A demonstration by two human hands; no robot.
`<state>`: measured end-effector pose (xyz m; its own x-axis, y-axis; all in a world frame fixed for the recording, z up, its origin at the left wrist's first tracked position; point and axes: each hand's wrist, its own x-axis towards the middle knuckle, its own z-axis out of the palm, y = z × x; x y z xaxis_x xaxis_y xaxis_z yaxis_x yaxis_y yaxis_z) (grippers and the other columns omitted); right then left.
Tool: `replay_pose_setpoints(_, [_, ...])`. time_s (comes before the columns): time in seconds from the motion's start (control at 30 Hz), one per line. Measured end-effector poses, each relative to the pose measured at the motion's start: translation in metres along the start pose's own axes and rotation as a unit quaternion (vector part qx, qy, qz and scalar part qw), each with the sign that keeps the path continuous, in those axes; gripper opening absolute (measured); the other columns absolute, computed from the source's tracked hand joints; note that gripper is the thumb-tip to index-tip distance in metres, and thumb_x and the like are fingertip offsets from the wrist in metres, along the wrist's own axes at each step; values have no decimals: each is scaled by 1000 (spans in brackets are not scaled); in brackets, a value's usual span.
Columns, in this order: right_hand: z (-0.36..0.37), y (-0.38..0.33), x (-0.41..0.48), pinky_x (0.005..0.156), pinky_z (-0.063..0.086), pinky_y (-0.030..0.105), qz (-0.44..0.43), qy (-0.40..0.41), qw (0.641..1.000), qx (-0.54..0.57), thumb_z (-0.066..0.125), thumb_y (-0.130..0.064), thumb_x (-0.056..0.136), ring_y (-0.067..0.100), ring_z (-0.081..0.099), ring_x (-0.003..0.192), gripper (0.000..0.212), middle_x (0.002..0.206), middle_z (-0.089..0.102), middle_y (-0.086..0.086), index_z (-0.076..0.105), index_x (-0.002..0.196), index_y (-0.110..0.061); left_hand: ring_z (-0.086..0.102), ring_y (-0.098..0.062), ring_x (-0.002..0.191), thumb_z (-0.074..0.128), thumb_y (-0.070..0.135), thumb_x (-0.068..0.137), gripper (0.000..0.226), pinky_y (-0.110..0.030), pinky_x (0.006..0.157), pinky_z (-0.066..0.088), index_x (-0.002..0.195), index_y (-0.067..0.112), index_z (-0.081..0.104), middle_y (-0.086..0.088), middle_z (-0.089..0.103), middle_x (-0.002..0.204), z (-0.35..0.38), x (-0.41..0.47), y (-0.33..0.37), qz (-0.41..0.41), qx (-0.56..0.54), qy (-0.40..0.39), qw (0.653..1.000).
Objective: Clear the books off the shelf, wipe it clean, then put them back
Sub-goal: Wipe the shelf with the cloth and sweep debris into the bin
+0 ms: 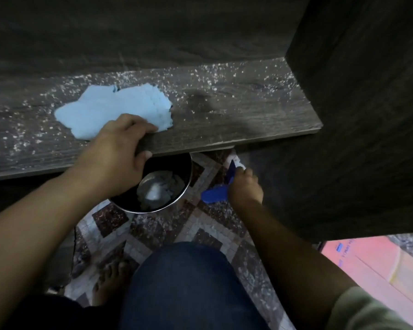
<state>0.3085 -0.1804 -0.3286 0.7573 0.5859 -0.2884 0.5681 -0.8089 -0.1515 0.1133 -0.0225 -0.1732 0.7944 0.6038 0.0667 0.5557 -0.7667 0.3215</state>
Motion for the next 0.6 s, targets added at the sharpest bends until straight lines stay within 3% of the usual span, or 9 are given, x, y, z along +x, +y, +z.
replay_pose_setpoints(0.17, [-86, -26, -43, 90, 45, 37, -99, -21, 991, -82, 56, -20, 92, 28, 49, 119, 42, 131, 50, 11, 46, 132, -10, 38, -26, 131, 62, 22, 89, 50, -40, 110, 32, 138, 19, 48, -3, 44, 142, -5, -4, 3, -11, -2, -36, 999])
replay_pose_setpoints(0.27, [-148, -44, -73, 71, 42, 31, -170, 57, 982, -65, 52, -19, 93, 28, 61, 103, 27, 116, 60, 8, 56, 119, -14, 44, -27, 122, 66, 20, 88, 48, -42, 99, 40, 134, 15, 52, -6, 53, 131, -14, -18, 14, -20, -16, 29, 999])
replay_pose_setpoints(0.33, [-181, -60, -87, 68, 40, 29, -214, 86, 973, -24, 52, -22, 93, 29, 62, 98, 23, 110, 63, 6, 59, 114, -17, 45, -26, 116, 68, 19, 86, 47, -41, 94, 42, 131, 13, 55, -6, 55, 123, -19, -33, 22, -34, -20, 84, 996])
replay_pose_setpoints(0.43, [-198, -90, -91, 73, 44, 32, -276, 87, 957, 15, 54, -27, 93, 28, 58, 99, 20, 110, 60, 6, 59, 109, -17, 44, -23, 109, 68, 22, 86, 45, -37, 92, 42, 129, 17, 56, -3, 55, 117, -21, -56, 16, -38, -3, 98, 994])
replay_pose_setpoints(0.6, [-156, -123, -71, 91, 44, 38, -327, 102, 936, 84, 55, -12, 89, 28, 48, 115, 33, 123, 51, 7, 57, 122, -14, 43, -25, 112, 69, 24, 83, 48, -38, 95, 42, 128, 19, 56, -3, 52, 119, -17, -66, -12, -80, 4, 83, 993])
